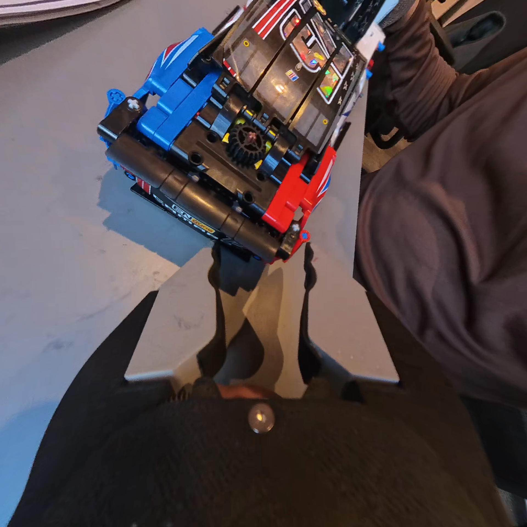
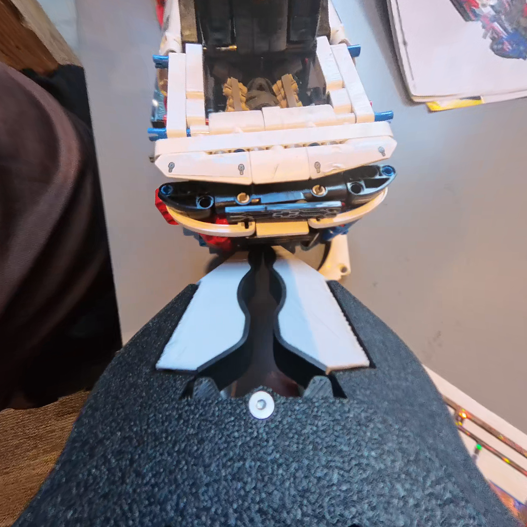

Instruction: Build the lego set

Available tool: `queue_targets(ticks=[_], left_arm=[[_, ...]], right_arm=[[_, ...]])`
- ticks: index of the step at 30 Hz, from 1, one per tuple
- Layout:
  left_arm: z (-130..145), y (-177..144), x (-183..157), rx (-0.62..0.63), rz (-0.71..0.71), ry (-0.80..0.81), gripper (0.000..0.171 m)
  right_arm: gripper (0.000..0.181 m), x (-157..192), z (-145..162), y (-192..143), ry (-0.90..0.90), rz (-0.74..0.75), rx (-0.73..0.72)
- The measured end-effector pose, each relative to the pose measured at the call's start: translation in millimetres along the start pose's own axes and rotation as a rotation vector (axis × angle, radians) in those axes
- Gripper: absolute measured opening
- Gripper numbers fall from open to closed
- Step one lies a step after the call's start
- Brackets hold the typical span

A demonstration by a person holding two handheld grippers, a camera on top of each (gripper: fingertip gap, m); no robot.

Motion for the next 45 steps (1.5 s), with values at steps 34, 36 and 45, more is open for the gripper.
queue_targets(ticks=[34, 36, 45], left_arm=[[14.4, 4.8, -21.1, -0.040, -0.054, 0.018, 0.057], [14.8, 4.6, -22.7, -0.043, -0.045, 0.014, 0.058], [-7.9, -12.9, -31.9, -0.213, -0.185, 0.114, 0.056]], right_arm=[[0.026, -85.4, 16.9, -8.2, 0.027, 0.111, 0.157], [0.026, -102.4, 15.8, -16.0, 0.082, 0.219, 0.130], [0.027, -91.3, 4.2, -89.7, 0.133, 0.535, 0.004]])
Point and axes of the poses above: each gripper's, where its closed fingertips meet, y out along the fingers, z out of its underside, x = y × z across the jaws, the point moved 1 cm from there along -y, back along the fingers, and after that the axes turned 1 degree about x, right-handed, at the moved point
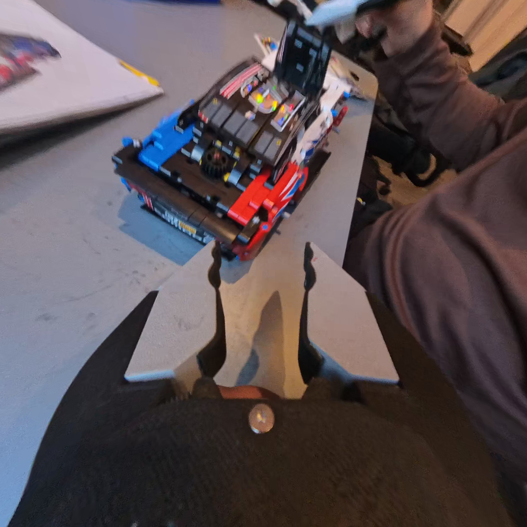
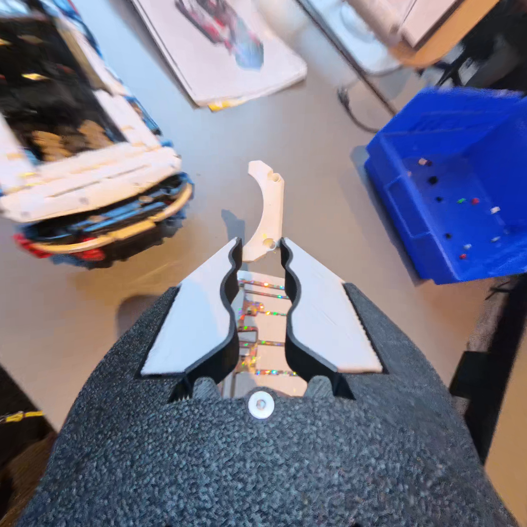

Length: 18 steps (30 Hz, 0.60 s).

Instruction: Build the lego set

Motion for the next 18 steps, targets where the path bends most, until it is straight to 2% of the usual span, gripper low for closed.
queue_targets(ticks=[2, 4, 5, 7, 8, 11, 13, 15, 16, 18], left_arm=[[-7.4, 2.5, -5.5, 0.024, -0.109, 0.012, 0.065], [-7.0, 9.5, -9.2, 0.128, -0.259, 0.096, 0.079], [-4.6, 11.3, -7.4, 0.188, -0.345, 0.152, 0.079], [1.4, 10.7, 2.7, 0.224, -0.448, 0.179, 0.060], [7.2, 10.9, 7.3, 0.213, -0.443, 0.146, 0.055], [17.6, 15.1, 7.0, 0.135, -0.315, -0.013, 0.066], [14.4, -0.1, 20.2, 0.072, -0.398, -0.028, 0.067], [-2.0, -22.1, 23.8, 0.002, -0.499, 0.018, 0.063], [-15.9, -27.5, 13.9, -0.040, -0.499, 0.068, 0.057], [-43.8, -18.5, -21.3, -0.088, -0.401, 0.184, 0.049]], right_arm=[[0.027, 23.5, -14.4, -27.3, -0.056, 0.042, -0.105], [0.027, 59.4, -26.9, -46.9, -0.142, 0.071, -0.179], [0.027, 76.1, -30.8, -52.4, -0.202, 0.105, -0.190], [0.027, 102.0, -33.7, -54.5, -0.303, 0.174, -0.179], [0.027, 111.5, -32.3, -51.5, -0.333, 0.189, -0.163], [0.027, 125.9, -26.3, -43.7, -0.403, 0.239, -0.133], [0.027, 133.9, -28.8, -48.0, -0.471, 0.283, -0.141], [0.027, 141.4, -34.4, -54.4, -0.540, 0.329, -0.155], [0.027, 145.6, -36.9, -56.1, -0.574, 0.340, -0.155], [0.027, 153.1, -42.4, -56.4, -0.648, 0.360, -0.155]])
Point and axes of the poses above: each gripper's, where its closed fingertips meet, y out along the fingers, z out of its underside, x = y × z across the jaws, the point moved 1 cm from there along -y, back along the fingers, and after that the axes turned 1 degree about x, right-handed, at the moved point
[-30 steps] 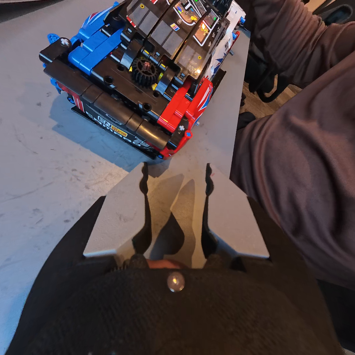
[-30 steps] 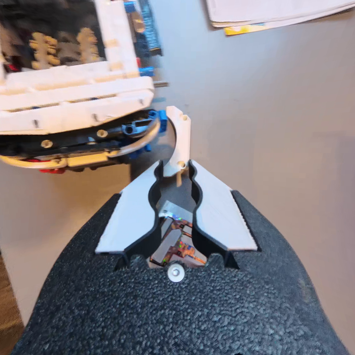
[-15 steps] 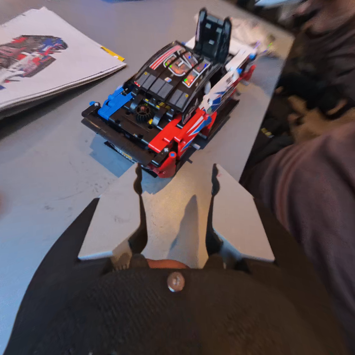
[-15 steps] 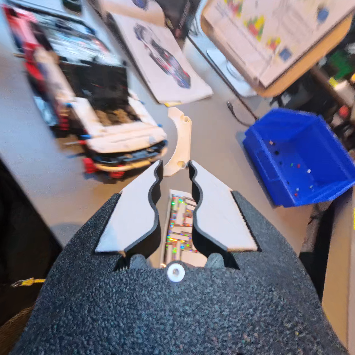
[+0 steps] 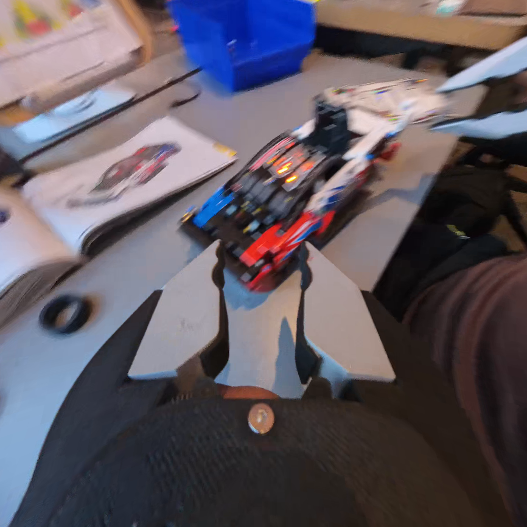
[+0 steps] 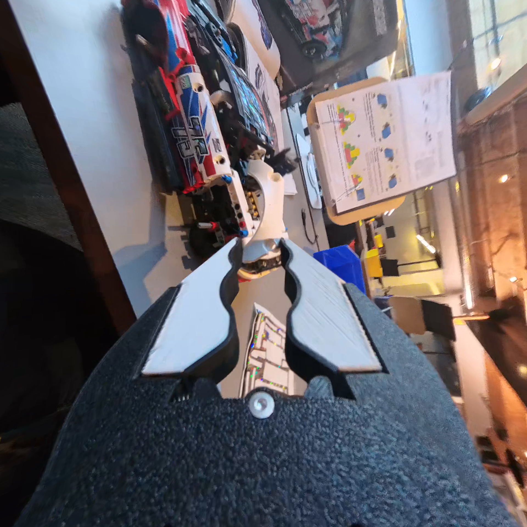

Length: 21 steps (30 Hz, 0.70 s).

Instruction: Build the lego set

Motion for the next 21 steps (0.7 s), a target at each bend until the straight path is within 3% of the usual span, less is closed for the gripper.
queue_targets(ticks=[4, 6, 9, 12, 14, 18, 21], left_arm=[[-43.9, 41.4, -79.6, -0.045, 0.273, 0.060, 0.047], [-46.5, 66.7, -112.4, -0.022, 0.374, 0.066, 0.043], [-41.8, 93.5, -134.5, 0.003, 0.406, 0.108, 0.033], [-44.9, 100.3, -146.7, -0.075, 0.478, 0.069, 0.009], [-42.3, 103.5, -149.7, -0.107, 0.508, 0.054, 0.008], [-39.3, 113.9, -147.1, -0.191, 0.446, 0.122, 0.005], [-45.4, 114.0, -146.3, -0.243, 0.453, 0.116, 0.005]], right_arm=[[0.027, 9.6, -19.1, 4.9, -0.103, -0.008, -0.036], [0.027, 12.4, -27.4, 5.5, -0.135, 0.005, -0.053], [0.027, 16.8, -34.3, 0.8, -0.161, 0.017, -0.073], [0.027, 21.4, -27.6, -1.3, -0.173, 0.021, -0.048], [0.027, 22.2, -21.7, -1.5, -0.160, 0.019, -0.057], [0.020, 23.6, -10.1, -1.9, 0.082, -0.122, -0.080], [0.041, 23.4, -2.2, -1.8, 0.378, -0.300, -0.122]])
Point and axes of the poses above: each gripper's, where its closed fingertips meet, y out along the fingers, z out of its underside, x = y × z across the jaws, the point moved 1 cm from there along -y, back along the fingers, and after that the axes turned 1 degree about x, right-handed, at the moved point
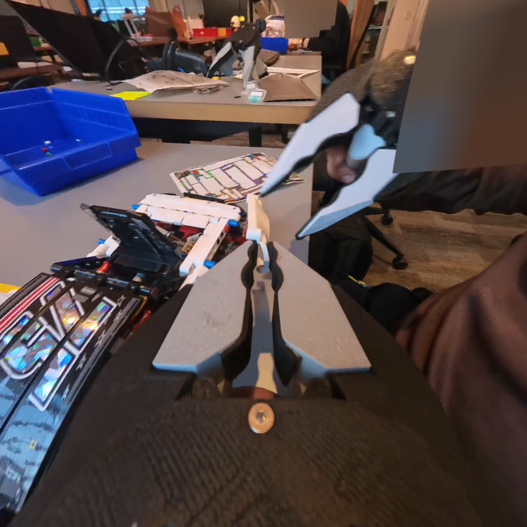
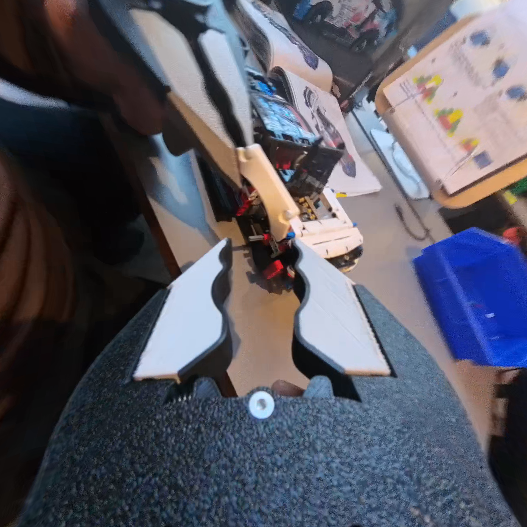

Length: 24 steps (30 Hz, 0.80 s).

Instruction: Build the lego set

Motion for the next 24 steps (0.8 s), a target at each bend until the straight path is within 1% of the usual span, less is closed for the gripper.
queue_targets(ticks=[1, 3, 5, 7, 11, 13, 15, 16, 18, 21, 22, 24], left_arm=[[-1.1, 0.5, -1.9, -0.009, 0.021, 0.001, 0.005], [0.5, 1.5, -3.2, 0.005, 0.046, 0.006, 0.005], [3.8, 1.3, -8.1, 0.026, 0.095, 0.021, 0.005], [6.8, 0.8, -10.2, 0.045, 0.123, 0.033, 0.005], [10.5, 1.7, -6.6, 0.068, 0.096, 0.061, 0.005], [12.2, 3.4, -1.4, 0.081, 0.059, 0.046, 0.006], [15.0, 5.4, 7.0, 0.113, -0.015, 0.042, 0.009], [16.3, 5.8, 10.4, 0.130, -0.058, 0.064, 0.017], [17.4, 4.0, 18.1, 0.167, -0.169, 0.133, 0.031], [9.2, -1.3, 21.8, 0.183, -0.309, 0.266, 0.037], [4.9, -1.3, 19.9, 0.185, -0.334, 0.324, 0.036], [1.3, 4.5, 12.2, 0.216, -0.326, 0.425, 0.037]], right_arm=[[0.046, -3.4, 1.6, 0.8, 0.068, -0.023, -0.009], [0.045, -3.4, 0.7, 2.0, 0.150, -0.087, -0.026], [0.025, 0.0, -1.5, 4.2, 0.200, -0.151, -0.037], [0.012, 1.6, 0.9, 9.5, 0.250, -0.198, -0.022], [0.011, 3.1, 5.1, 15.9, 0.314, -0.259, -0.018], [0.011, 0.6, 5.2, 16.5, 0.332, -0.264, -0.021], [0.010, -1.5, 7.4, 18.4, 0.359, -0.265, -0.009], [0.010, -3.7, 9.6, 19.9, 0.364, -0.247, 0.002], [0.009, -9.4, 14.4, 21.8, 0.351, -0.187, 0.031], [0.009, -12.1, 17.1, 21.8, 0.328, -0.130, 0.063], [0.009, -11.0, 17.6, 22.1, 0.308, -0.121, 0.077], [0.009, -9.6, 17.9, 22.9, 0.255, -0.092, 0.099]])
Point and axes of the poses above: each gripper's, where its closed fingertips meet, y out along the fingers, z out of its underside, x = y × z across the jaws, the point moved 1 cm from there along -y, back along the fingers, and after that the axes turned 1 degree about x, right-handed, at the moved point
